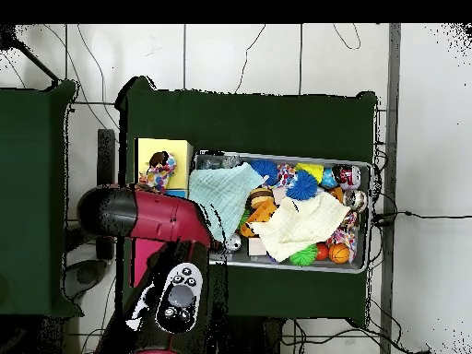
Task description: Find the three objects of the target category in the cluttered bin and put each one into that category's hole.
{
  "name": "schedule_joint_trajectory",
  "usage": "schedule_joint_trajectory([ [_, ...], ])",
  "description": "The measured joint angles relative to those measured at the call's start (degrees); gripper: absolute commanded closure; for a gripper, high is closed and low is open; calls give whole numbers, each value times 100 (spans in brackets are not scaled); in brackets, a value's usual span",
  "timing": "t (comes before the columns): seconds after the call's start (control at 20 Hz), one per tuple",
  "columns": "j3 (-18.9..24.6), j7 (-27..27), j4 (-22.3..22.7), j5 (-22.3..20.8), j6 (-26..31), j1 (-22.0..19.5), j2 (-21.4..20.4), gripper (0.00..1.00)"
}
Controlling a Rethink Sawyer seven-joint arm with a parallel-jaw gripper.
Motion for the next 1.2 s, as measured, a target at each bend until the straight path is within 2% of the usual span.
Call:
schedule_joint_trajectory([
  [1.2, 19, 0, -167, -1, 79, -64, 74, 100],
])
